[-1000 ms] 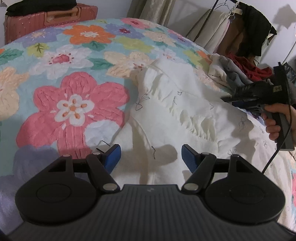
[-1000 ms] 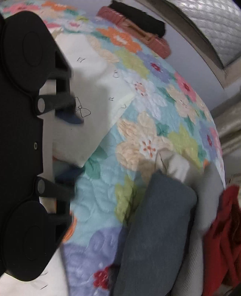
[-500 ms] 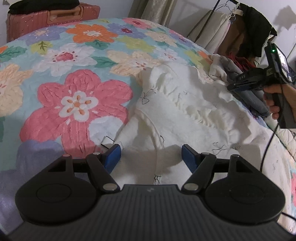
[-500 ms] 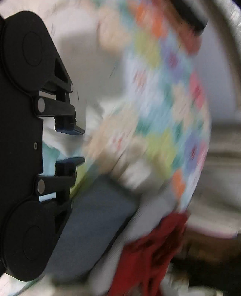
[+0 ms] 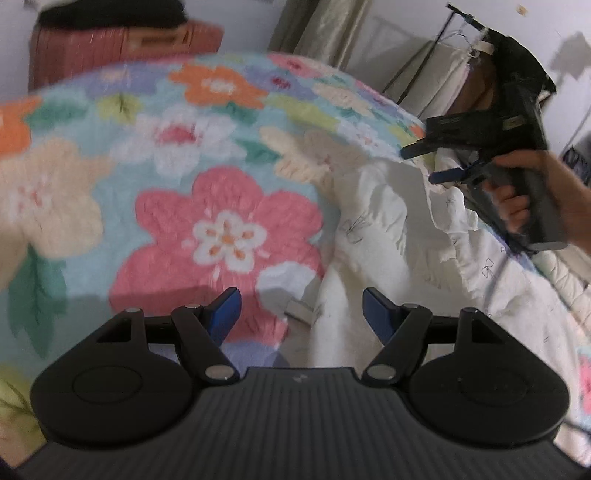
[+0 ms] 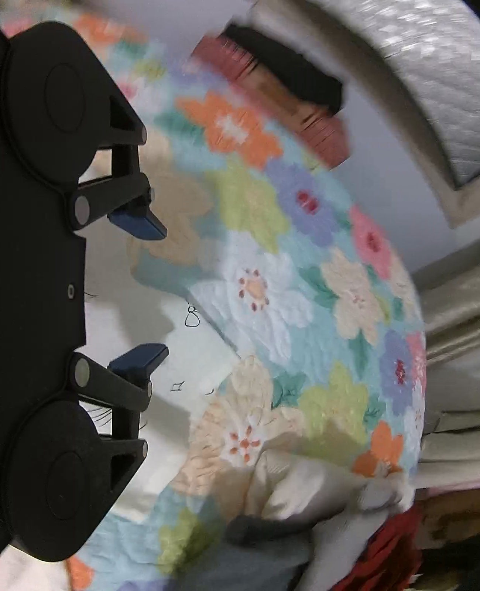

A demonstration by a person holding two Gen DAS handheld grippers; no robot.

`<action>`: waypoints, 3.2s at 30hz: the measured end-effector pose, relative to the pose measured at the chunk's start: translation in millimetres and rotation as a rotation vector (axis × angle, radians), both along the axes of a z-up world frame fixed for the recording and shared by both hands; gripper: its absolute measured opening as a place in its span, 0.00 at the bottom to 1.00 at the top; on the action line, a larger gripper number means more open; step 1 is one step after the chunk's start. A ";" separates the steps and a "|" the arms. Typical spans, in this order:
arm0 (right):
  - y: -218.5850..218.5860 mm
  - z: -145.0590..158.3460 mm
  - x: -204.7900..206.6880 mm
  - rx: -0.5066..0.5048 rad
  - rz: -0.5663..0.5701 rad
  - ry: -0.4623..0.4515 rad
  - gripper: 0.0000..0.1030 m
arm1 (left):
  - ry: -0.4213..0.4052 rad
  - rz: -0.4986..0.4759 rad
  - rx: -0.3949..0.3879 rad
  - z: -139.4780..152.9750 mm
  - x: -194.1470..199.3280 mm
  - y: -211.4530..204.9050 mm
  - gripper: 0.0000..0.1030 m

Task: Fold clothes

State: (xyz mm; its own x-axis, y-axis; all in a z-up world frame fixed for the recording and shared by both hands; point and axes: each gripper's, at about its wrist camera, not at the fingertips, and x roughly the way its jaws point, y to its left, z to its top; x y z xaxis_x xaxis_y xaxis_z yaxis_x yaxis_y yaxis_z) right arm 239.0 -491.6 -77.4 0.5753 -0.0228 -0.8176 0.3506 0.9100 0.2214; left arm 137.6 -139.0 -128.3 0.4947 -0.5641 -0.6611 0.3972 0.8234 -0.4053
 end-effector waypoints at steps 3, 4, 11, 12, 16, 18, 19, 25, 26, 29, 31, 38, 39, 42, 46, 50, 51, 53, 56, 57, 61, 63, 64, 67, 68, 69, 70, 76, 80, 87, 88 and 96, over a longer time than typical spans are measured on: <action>7.6 -22.9 21.1 -0.110 -0.012 0.087 0.30 | 0.014 0.008 0.017 -9.8 0.4 -4.4 0.70; 5.7 -21.1 21.6 -0.107 -0.013 0.052 0.02 | 0.009 0.006 0.021 -10.0 -0.2 -4.9 0.70; -21.0 32.1 1.8 -0.029 -0.112 -0.295 0.32 | 0.015 0.021 0.009 -9.0 2.5 -1.9 0.70; -21.2 38.1 -2.2 -0.038 -0.102 -0.301 0.46 | 0.016 0.024 0.009 -8.2 2.4 -1.7 0.70; -18.0 52.2 -33.6 -0.018 -0.080 -0.342 0.58 | 0.019 0.036 0.007 -5.1 2.0 -1.1 0.70; -14.3 52.5 -59.3 0.046 -0.071 -0.365 0.58 | 0.021 0.042 0.006 -3.6 1.8 -0.8 0.70; -9.1 51.5 -71.0 0.048 -0.058 -0.365 0.58 | 0.018 0.042 0.009 -1.8 1.0 -1.4 0.70; 19.4 45.6 -165.6 0.007 -0.036 -0.322 0.59 | -0.032 0.013 0.058 22.0 -17.7 -15.2 0.70; 21.4 45.2 -183.5 0.027 -0.045 -0.319 0.60 | -0.018 0.027 0.063 24.5 -22.3 -18.5 0.70; 22.5 43.9 -238.5 0.033 -0.149 -0.281 0.60 | 0.057 0.018 0.076 26.6 -37.6 -35.0 0.70; 21.5 43.9 -271.9 0.012 -0.223 -0.223 0.60 | 0.062 -0.006 0.111 30.0 -50.7 -48.0 0.70; 13.9 58.1 -357.6 -0.057 -0.293 -0.215 0.69 | 0.103 -0.059 0.099 52.3 -103.2 -68.7 0.73; 14.1 60.4 -367.4 -0.063 -0.293 -0.219 0.74 | 0.115 -0.063 0.082 55.4 -111.8 -70.7 0.73; 17.1 64.9 -393.3 -0.054 -0.298 -0.246 0.86 | 0.065 -0.124 0.114 66.7 -144.5 -82.4 0.81; 26.7 62.6 -422.3 0.003 -0.270 -0.248 0.86 | -0.001 -0.220 0.191 71.8 -191.5 -94.6 0.85; 42.6 55.5 -440.5 0.000 -0.217 -0.210 0.86 | 0.010 -0.246 0.212 70.1 -224.5 -93.5 0.85; 45.8 53.7 -446.3 -0.002 -0.206 -0.202 0.86 | 0.004 -0.257 0.217 70.7 -231.9 -92.5 0.85; 51.7 50.3 -459.6 -0.005 -0.188 -0.185 0.86 | -0.007 -0.272 0.222 73.6 -245.0 -90.4 0.85; 58.3 46.1 -483.4 -0.005 -0.172 -0.172 0.86 | -0.038 -0.269 0.222 79.0 -263.1 -86.1 0.88; 60.0 44.9 -492.3 -0.003 -0.168 -0.170 0.86 | -0.050 -0.266 0.226 80.1 -269.3 -83.8 0.90; 57.3 40.3 -514.4 0.035 -0.093 -0.141 0.86 | -0.131 -0.330 0.304 75.4 -295.0 -85.5 0.94; 53.6 43.6 -526.4 0.044 -0.096 -0.145 0.86 | -0.133 -0.346 0.339 69.2 -301.2 -88.1 0.94; 53.4 46.4 -532.1 0.036 -0.096 -0.145 0.86 | -0.131 -0.344 0.347 68.0 -303.7 -88.6 0.94; 55.7 55.0 -549.8 -0.009 -0.087 -0.145 0.86 | -0.145 -0.350 0.352 70.1 -313.5 -89.0 0.94; 56.2 57.3 -555.7 -0.024 -0.083 -0.146 0.86 | -0.156 -0.355 0.350 72.1 -317.7 -88.8 0.94; 56.7 58.8 -561.5 -0.033 -0.083 -0.146 0.86 | -0.164 -0.358 0.349 74.1 -322.1 -88.8 0.94; 57.5 59.4 -567.4 -0.037 -0.085 -0.145 0.86 | -0.170 -0.357 0.351 76.0 -326.2 -88.8 0.94; 69.0 59.8 -595.2 -0.049 -0.040 -0.135 0.86 | -0.234 -0.337 0.386 94.1 -362.7 -90.1 0.97; 81.5 64.3 -605.2 -0.063 -0.002 -0.132 0.86 | -0.281 -0.371 0.402 106.8 -391.9 -91.1 1.00; 96.8 79.2 -628.0 -0.072 0.048 -0.094 0.86 | -0.179 -0.361 0.351 115.4 -416.8 -83.4 1.00; 99.8 80.3 -632.4 -0.079 0.056 -0.092 0.86 | -0.171 -0.361 0.349 115.7 -419.4 -81.9 1.00; 108.7 79.3 -652.5 -0.071 0.049 -0.062 0.86 | -0.155 -0.379 0.390 117.7 -437.8 -81.2 1.00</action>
State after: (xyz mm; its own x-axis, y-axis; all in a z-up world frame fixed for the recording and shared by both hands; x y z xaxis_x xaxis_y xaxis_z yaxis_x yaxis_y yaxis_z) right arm -413.5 -383.0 1.9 0.6269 -0.0498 -0.7775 0.2932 0.9397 0.1762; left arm -300.2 -220.2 -10.6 0.4127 -0.4502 -0.7918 0.7253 0.6883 -0.0133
